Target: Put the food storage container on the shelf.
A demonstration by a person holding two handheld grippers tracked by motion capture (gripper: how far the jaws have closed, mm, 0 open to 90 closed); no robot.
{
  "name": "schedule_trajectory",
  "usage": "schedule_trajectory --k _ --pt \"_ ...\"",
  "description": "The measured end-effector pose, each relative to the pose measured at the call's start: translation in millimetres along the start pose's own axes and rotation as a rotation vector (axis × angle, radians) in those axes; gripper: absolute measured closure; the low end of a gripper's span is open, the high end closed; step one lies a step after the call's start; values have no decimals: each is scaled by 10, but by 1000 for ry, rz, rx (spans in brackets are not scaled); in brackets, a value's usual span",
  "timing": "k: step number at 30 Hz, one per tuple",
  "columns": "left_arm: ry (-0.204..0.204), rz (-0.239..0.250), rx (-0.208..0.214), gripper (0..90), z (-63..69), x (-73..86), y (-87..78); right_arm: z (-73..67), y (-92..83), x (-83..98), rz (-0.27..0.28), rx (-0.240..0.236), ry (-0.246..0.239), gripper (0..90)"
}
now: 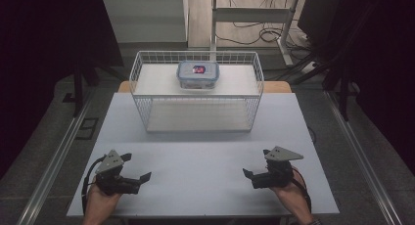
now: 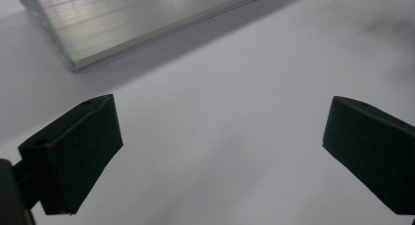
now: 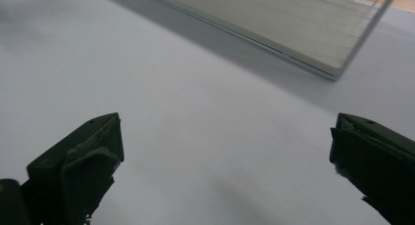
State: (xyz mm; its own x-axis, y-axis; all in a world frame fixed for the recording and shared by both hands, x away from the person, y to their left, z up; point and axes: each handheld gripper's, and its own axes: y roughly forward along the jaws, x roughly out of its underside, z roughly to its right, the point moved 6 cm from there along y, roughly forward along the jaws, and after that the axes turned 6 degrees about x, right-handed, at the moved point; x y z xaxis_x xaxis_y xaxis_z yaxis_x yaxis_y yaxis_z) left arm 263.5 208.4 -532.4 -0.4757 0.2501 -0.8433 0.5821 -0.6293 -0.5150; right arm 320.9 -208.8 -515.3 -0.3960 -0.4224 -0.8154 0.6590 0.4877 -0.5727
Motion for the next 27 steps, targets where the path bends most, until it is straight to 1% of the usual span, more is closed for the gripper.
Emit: schedule_trajectory --k 3,5,9,13,16,18,23,25,27 --pt "-16 -4 -9 8 -31 65 -46 56 -35 53 -2 23 1 0" --pt "-19 -11 -16 8 -43 98 -63 91 -57 90 -4 32 6 0" --pt "-12 -31 -43 7 -69 168 -93 138 -96 158 -8 48 14 0" --pt "4 -63 -75 6 -93 249 -113 172 -120 225 -18 66 10 0" --pt "0 -79 -86 5 -110 317 -128 200 -128 300 -37 85 4 0" --pt "-12 -91 -88 4 -126 376 -130 207 -129 332 -46 85 8 0" --pt "-29 -142 -116 4 -188 512 -115 195 -101 463 -101 75 23 0" --pt "-44 -148 -113 3 -207 535 -108 188 -80 503 -128 80 21 0" --pt "-56 -158 -108 3 -217 554 -93 186 -66 521 -143 86 16 0"
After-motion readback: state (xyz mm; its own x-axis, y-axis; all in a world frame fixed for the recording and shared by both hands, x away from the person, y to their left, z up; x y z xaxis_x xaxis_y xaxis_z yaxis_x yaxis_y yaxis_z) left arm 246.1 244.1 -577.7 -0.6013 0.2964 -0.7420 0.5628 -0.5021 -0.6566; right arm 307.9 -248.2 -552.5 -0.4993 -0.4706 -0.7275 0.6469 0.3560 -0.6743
